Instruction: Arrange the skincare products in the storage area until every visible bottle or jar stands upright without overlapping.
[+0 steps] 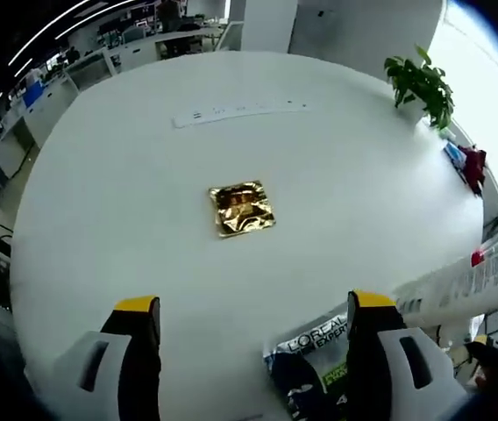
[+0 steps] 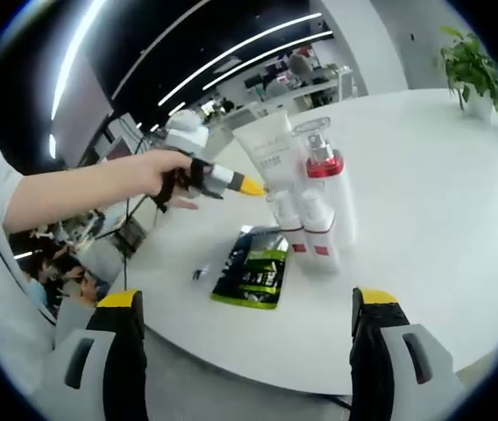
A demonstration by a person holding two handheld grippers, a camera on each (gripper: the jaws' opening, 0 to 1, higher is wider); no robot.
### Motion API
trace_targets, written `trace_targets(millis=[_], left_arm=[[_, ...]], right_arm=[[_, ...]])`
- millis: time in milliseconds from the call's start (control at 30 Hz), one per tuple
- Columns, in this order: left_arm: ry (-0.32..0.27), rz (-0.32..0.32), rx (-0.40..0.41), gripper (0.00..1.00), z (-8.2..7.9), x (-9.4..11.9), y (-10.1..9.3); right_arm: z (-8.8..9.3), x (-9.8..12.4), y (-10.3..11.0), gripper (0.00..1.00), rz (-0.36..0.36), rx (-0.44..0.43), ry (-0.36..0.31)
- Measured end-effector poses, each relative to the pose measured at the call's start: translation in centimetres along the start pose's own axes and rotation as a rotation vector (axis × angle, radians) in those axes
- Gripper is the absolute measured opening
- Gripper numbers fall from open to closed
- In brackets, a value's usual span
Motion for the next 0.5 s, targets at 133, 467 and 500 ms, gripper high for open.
trace_targets(millis=[133, 467, 500], left_arm=[[-0.002, -0.019, -0.003, 0.82, -0.5, -0.9, 0.0], [-0.003, -0.055, -0.01, 0.74, -1.6, -2.7, 0.0], [-0.008, -0.06, -0.005, 0.73, -1.8, -2.9, -0.1]], right_arm=[[0.0, 0.0, 0.0, 0.98, 0.002, 0.003, 0.006], [0.1, 0.0, -0.1, 0.98, 0.01, -0.002, 0.01], [0.1, 0.0, -0.1, 0.98, 0.011, -0.004, 0.01]])
Point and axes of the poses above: the point that each gripper's makers call its tool centre point, and the gripper's own axes: x roughly backward along the fingers, y roughly to its left, z roughly out of its underside, the point moved 7 cm from there along x, roughly backward along the fingers, and after that the axes turned 9 degrees about -y, right-handed, at the moved point
